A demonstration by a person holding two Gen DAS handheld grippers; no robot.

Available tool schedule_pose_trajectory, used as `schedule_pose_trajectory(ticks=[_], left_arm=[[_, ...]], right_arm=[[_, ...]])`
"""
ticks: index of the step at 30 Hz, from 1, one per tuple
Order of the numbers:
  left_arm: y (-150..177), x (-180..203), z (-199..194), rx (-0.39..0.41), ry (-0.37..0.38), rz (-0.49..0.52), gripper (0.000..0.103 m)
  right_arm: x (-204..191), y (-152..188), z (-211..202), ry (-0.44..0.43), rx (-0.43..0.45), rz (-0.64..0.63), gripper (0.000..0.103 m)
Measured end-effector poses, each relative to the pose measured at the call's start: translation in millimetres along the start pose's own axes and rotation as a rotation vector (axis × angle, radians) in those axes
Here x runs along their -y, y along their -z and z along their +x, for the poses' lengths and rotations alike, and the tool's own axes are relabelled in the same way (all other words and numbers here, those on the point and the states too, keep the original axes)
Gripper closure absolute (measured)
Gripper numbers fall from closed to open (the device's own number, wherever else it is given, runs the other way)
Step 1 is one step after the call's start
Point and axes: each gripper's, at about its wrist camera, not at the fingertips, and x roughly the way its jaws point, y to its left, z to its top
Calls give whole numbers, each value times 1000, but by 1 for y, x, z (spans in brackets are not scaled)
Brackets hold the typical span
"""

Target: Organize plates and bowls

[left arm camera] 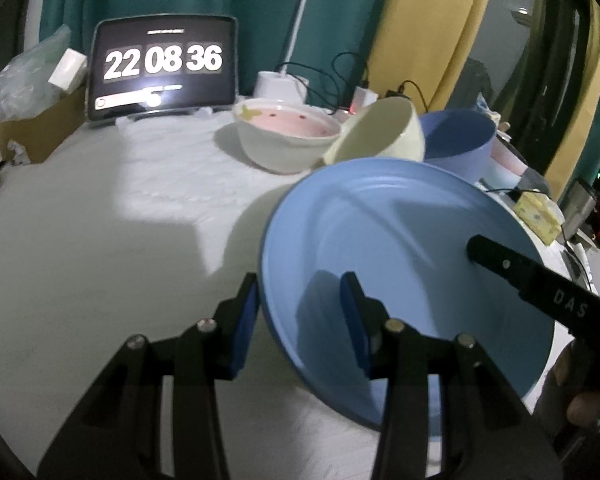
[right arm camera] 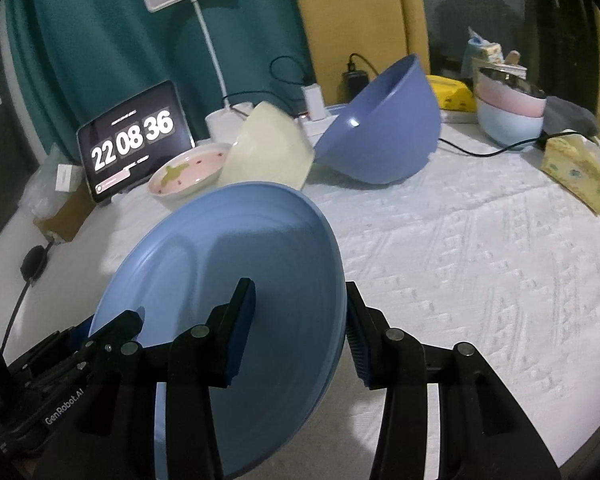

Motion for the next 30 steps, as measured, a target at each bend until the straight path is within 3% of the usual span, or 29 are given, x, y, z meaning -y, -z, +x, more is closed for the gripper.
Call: schedule_pose_trajectory(ticks=[18,24,30], left_arm=[[2,-22,9,-67,-47,-45,61],[1,-16,9,-54,-56,-17,58],[-1,-16,6,-37,-60,-27,58]], right_arm=[[-18,3,22,-20,-69,-14,56],[-13,6,31,0,-114,-4,54],[-12,4,25,-15,-92,-24,54]])
